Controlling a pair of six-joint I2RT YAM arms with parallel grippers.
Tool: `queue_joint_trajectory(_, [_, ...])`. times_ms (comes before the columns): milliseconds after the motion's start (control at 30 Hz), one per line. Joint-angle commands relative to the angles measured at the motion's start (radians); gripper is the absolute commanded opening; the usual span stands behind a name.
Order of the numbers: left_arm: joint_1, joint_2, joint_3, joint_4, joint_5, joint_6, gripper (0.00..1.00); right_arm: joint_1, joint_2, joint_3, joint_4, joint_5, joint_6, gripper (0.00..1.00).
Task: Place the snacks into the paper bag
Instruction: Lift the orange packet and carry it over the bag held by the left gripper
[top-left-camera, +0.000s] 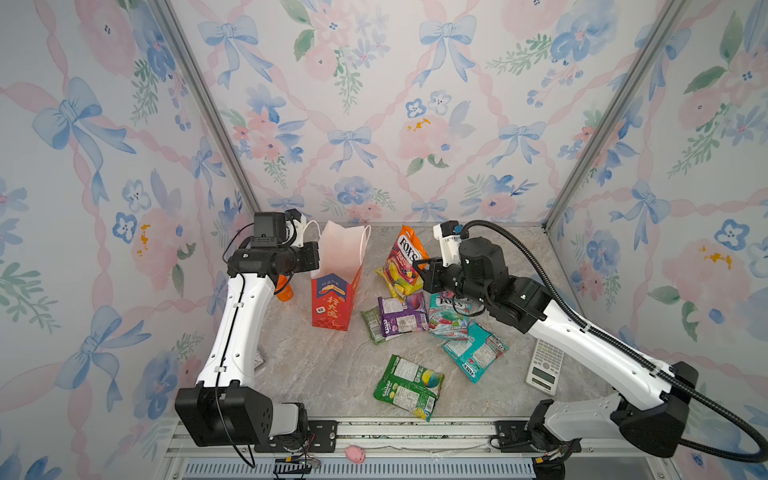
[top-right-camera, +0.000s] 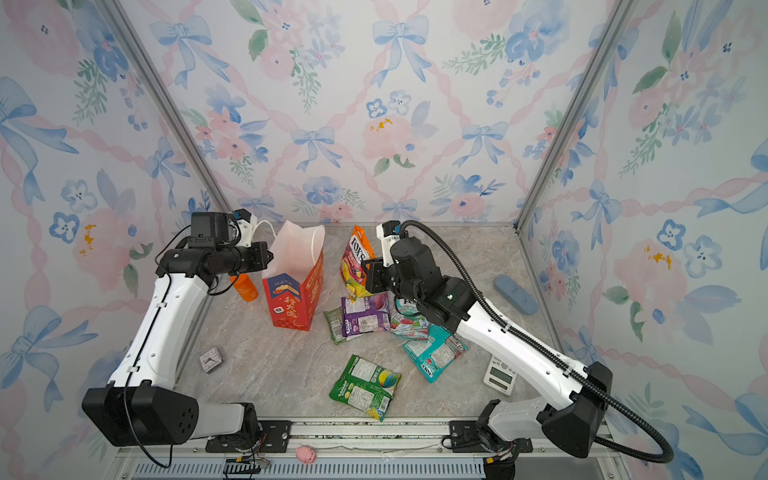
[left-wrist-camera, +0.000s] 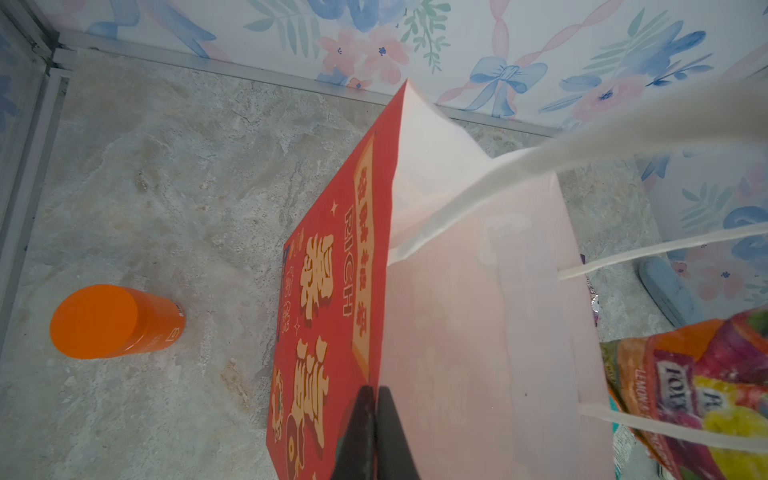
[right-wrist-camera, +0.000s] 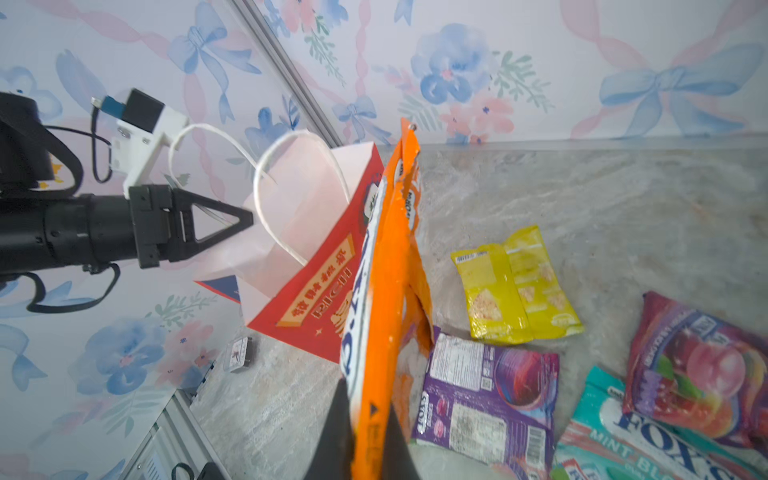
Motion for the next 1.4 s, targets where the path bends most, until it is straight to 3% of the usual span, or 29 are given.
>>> queue_joint_trajectory(0, [0.0, 0.01, 0.025, -0.003, 0.031, 0.015, 0.0, -0.001, 0.036, 0.12, 0.047, 0.049, -0.076, 0.0])
queue_joint_trajectory(467, [-0.01, 0.019, 0.02, -0.001, 0.043, 0.013, 0.0, 0.078, 0.172, 0.477, 0.04, 0.058, -0.232, 0.0])
queue_joint_trajectory(900, [-0.026, 0.016, 0.021, 0.002, 0.04, -0.004, 0.0, 0.124, 0.534, 0.915, -0.161, 0.044, -0.252, 0.0])
queue_joint_trajectory(1367, [-0.026, 0.009, 0.012, 0.002, 0.032, -0.008, 0.0, 0.127, 0.525, 0.771, -0.127, 0.158, -0.232, 0.0])
